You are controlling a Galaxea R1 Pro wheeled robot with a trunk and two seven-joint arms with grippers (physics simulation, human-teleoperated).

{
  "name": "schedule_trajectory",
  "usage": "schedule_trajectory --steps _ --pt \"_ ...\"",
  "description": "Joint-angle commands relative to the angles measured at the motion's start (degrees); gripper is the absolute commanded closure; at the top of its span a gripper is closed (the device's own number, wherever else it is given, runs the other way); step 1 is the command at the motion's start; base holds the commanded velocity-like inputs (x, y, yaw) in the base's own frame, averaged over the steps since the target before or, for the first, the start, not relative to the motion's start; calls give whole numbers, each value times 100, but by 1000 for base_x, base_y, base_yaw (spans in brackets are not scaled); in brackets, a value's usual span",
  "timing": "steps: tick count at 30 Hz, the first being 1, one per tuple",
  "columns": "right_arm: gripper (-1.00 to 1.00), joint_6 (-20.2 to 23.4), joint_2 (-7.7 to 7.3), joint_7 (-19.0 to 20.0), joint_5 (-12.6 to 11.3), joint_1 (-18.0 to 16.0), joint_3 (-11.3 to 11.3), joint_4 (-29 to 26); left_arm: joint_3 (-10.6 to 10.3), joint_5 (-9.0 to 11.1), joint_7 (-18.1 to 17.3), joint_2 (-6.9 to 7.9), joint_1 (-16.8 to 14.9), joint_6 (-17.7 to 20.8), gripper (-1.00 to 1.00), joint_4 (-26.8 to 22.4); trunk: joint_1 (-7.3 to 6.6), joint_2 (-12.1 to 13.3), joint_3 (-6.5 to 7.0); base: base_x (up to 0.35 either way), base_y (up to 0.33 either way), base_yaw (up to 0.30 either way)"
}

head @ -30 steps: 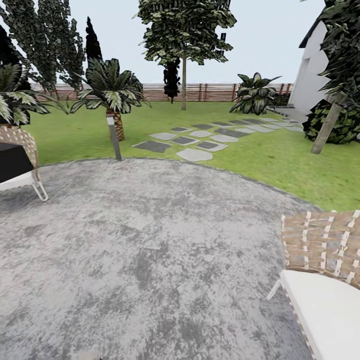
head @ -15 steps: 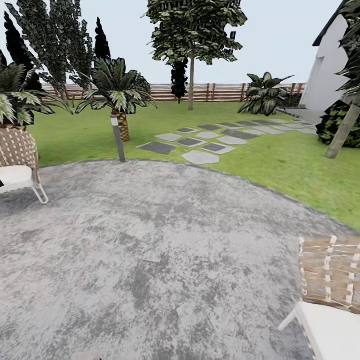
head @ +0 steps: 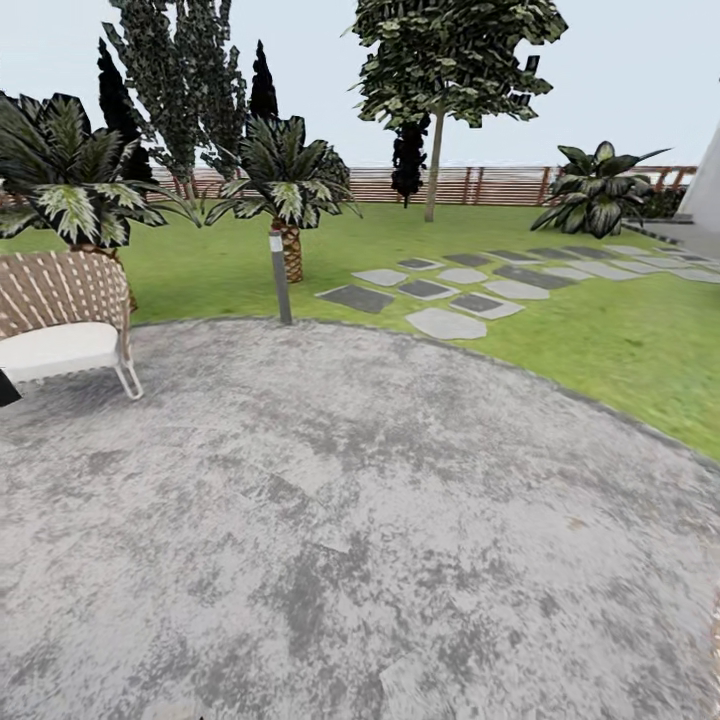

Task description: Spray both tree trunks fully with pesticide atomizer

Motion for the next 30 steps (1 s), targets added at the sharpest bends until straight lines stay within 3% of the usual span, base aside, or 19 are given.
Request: schedule_trajectory --steps 1,8,23,30 --pt "-100 -18 1 1 -1 0 -11 2 -10 53 1 0 -4 -18 -100 6 3 -2 -5 340 0 277" --pt "-100 -18 1 1 -1 1 -5 6 -10 53 1 0 -4 -18 -100 6 3 -2 -5 340 0 231" --pt "-100 -18 2 1 0 1 -5 6 -10 53 1 0 -4 -18 -100 7 3 -2 -4 340 -90 15" --pt "-100 -18 3 -16 -1 0 -5 6 -10 53 1 0 -4 -18 -100 6 3 -2 29 340 -119 157"
